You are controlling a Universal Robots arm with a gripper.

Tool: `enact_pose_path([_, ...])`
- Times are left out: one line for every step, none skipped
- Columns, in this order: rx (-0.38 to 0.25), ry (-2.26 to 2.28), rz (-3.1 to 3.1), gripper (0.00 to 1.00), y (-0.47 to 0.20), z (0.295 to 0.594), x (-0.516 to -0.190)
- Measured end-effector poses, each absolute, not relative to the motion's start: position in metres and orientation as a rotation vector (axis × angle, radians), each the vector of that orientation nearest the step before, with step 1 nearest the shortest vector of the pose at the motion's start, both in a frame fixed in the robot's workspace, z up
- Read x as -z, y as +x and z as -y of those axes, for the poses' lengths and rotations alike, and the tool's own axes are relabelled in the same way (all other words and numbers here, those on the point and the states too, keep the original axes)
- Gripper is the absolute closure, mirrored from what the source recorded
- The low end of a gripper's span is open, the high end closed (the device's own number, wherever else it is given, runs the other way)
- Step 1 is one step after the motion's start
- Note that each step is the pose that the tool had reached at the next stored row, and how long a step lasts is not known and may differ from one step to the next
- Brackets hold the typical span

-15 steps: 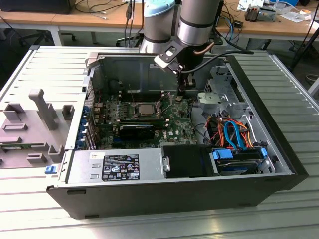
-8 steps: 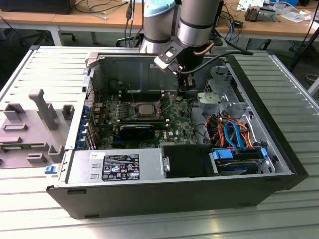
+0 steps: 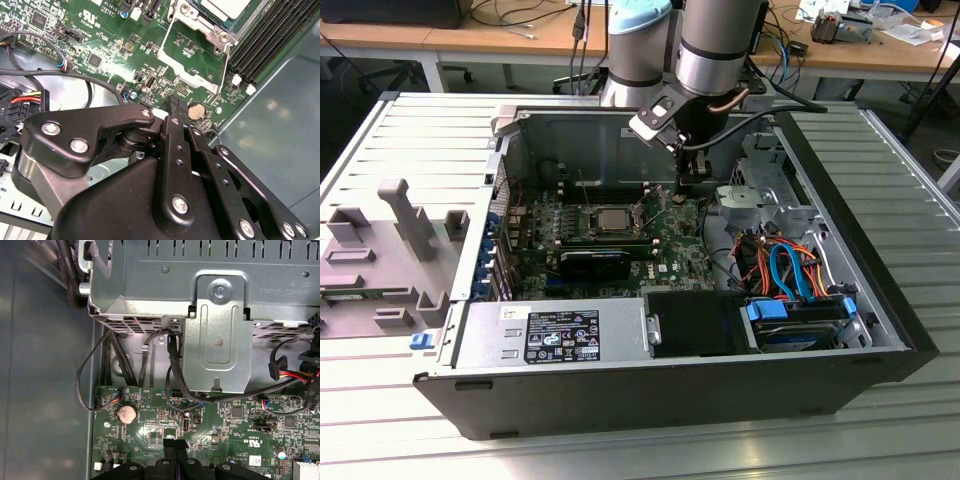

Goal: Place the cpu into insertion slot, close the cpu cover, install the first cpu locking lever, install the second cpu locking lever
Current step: 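Install the first cpu locking lever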

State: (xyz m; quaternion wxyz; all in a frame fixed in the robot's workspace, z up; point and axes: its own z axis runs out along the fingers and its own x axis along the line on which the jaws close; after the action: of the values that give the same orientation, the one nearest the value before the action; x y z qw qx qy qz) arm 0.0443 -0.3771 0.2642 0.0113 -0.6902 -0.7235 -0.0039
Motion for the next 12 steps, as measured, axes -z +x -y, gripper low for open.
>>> enact_pose_path([0.012,-2.153,2.257,0.89,0.0443,0.3771,-0.2639])
enact_pose_path([0.012,-2.153,2.257,0.89,0.0443,0.3771,-0.2636])
enact_pose_path([0.012,-2.153,2.257,0.89,0.0443,0.3771,-0.2634])
enact_pose_path([0.012,-2.153,2.257,0.89,0.0442,0.3771,-0.2631])
enact_pose_path([0.012,-2.153,2.257,0.89,0.0443,0.3771,-0.2623])
enact_pose_path([0.012,-2.153,2.257,0.89,0.0443,0.3771,-0.262])
enact_pose_path([0.012,-2.153,2.257,0.89,0.0443,0.3771,-0.2618])
enact_pose_path([0.012,-2.153,2.257,0.89,0.0443,0.3771,-0.2614])
enact_pose_path([0.012,-2.153,2.257,0.89,0.0442,0.3771,-0.2611])
enact_pose_path([0.012,-2.153,2.257,0.89,0.0443,0.3771,-0.2609])
enact_pose_path([0.012,-2.153,2.257,0.89,0.0443,0.3771,-0.2602])
enact_pose_path([0.013,-2.153,2.257,0.89,0.0443,0.3771,-0.2577])
